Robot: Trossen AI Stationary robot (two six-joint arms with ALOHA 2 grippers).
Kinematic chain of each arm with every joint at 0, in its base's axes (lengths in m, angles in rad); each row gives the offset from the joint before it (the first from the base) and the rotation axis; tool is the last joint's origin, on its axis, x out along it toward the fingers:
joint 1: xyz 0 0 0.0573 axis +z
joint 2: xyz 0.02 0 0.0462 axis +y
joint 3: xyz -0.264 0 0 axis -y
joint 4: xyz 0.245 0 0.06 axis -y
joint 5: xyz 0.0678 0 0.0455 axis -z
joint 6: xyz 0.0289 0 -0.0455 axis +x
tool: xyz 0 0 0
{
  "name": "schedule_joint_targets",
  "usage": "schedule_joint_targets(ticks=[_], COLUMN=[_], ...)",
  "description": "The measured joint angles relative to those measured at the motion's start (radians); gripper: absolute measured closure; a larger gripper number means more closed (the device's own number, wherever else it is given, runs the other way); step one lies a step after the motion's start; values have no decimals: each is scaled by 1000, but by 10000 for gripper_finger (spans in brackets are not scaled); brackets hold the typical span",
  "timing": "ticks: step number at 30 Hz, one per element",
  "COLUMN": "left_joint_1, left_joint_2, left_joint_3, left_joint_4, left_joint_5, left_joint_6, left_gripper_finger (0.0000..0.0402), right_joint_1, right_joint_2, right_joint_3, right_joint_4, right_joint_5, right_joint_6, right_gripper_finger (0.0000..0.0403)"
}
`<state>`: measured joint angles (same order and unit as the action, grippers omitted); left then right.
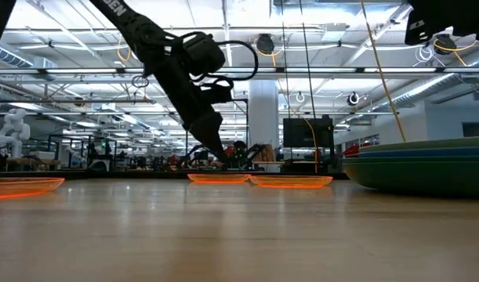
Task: Stack plastic plates
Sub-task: Stack the top orange plate on top of the pink plate
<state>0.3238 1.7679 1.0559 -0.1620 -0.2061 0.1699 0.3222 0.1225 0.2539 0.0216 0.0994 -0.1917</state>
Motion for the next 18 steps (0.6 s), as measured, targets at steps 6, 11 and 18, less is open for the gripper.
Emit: schedule_joint_targets(ticks=[6, 11, 18], left_joint_1=[22, 49, 71], left_joint_2=[-2, 14, 73], left_joint_3=[0, 0, 1], left_joint_4=[4, 23, 57], left_joint_5=[0, 75, 86], left_joint_6=[26, 57, 63], left_gripper_finger=[167, 167, 167], right_joint_1=[0, 0, 0], right_joint_2=[-11, -11, -11], right_joint_3=[0, 0, 0], right_joint_4=[-18, -21, -31], right_joint_5=[0, 1, 3], right_joint_6=[4, 5, 16], right_gripper_finger=[355, 355, 355])
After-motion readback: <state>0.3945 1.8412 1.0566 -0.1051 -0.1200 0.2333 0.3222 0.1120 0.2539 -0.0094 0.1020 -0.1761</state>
